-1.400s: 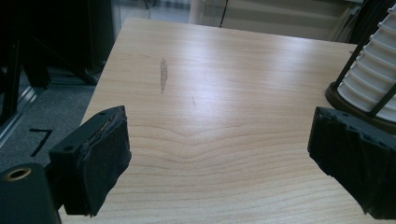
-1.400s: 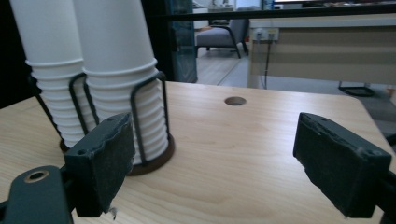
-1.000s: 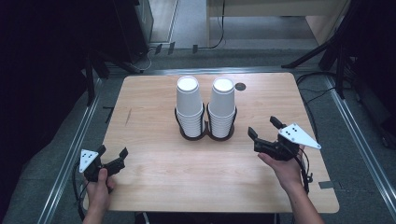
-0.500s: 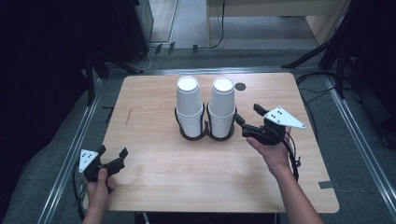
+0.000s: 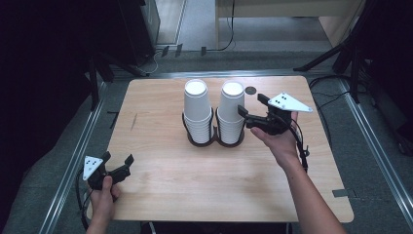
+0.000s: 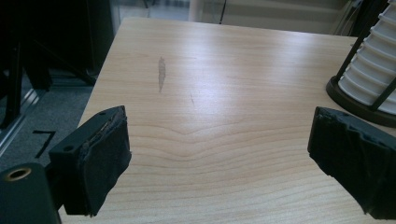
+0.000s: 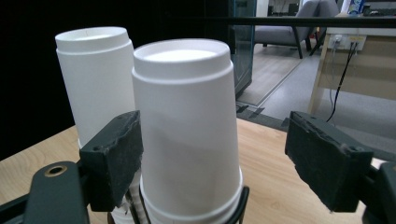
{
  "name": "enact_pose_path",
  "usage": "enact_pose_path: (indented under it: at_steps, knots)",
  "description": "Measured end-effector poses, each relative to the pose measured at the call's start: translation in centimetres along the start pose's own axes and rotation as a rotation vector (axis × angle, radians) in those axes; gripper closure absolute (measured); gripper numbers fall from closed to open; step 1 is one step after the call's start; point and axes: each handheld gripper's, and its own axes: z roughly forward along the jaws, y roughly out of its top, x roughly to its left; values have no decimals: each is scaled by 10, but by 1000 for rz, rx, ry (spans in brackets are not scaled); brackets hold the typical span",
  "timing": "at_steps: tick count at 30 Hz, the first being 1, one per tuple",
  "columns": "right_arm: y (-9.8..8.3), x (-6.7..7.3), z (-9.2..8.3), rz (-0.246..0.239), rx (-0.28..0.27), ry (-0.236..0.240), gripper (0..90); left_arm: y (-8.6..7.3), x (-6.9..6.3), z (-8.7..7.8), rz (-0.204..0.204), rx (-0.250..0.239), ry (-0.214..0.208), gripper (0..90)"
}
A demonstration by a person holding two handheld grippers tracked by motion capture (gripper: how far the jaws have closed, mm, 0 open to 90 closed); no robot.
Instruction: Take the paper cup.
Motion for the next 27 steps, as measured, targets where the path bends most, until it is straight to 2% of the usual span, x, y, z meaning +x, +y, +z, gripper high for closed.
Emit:
enact_pose_path:
  at_steps: [4,16,20,24,27]
  knots:
    - [9,7,12,-25,22,0,194,0,0,0,4,2,0,56]
    - [18,15,33,-24,48,-2,230,0,-1,0,11,2,-3,56]
    - [20,18,40,-28,66,-4,223,0,-1,0,14,4,-4,56]
    - [21,19,44,-23,72,-18,174,0,-1,0,18,6,-8,56]
    - [20,19,47,-18,79,-27,189,0,-2,0,20,6,-8,56]
